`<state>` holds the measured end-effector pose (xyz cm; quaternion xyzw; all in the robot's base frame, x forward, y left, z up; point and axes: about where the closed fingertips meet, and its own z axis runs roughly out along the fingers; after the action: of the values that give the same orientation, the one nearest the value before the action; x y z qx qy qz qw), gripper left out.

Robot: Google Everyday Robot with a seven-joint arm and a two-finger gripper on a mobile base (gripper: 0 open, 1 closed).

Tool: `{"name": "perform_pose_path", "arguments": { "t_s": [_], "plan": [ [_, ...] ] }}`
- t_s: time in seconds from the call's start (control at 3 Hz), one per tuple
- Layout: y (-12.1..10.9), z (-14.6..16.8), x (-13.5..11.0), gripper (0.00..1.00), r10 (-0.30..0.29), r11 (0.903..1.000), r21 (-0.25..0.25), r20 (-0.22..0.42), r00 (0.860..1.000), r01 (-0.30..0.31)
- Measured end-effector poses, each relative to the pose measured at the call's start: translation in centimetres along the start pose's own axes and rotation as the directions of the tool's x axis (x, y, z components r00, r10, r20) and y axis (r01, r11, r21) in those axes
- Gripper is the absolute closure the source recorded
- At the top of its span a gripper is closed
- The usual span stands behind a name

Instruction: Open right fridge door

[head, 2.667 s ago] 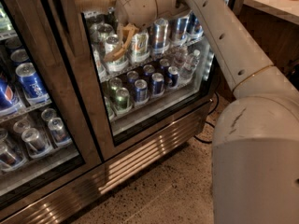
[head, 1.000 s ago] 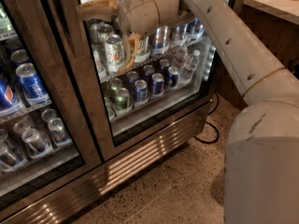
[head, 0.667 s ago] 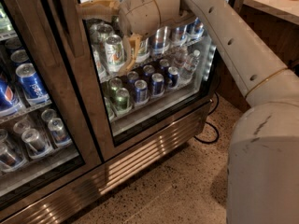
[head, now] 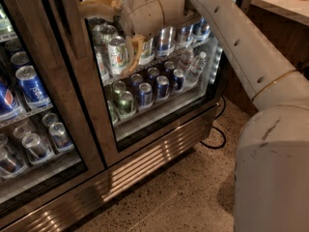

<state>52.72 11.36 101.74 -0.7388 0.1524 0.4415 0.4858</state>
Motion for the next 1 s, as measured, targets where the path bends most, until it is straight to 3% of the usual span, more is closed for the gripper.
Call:
{"name": "perform_pose_path", "arguments": {
  "t_s": [1.0],
  "plan": [
    [0.37,0.18,0.02,0.07,0.009,0.9998,-0.019,-0.004,1.0,-0.009]
  ]
}}
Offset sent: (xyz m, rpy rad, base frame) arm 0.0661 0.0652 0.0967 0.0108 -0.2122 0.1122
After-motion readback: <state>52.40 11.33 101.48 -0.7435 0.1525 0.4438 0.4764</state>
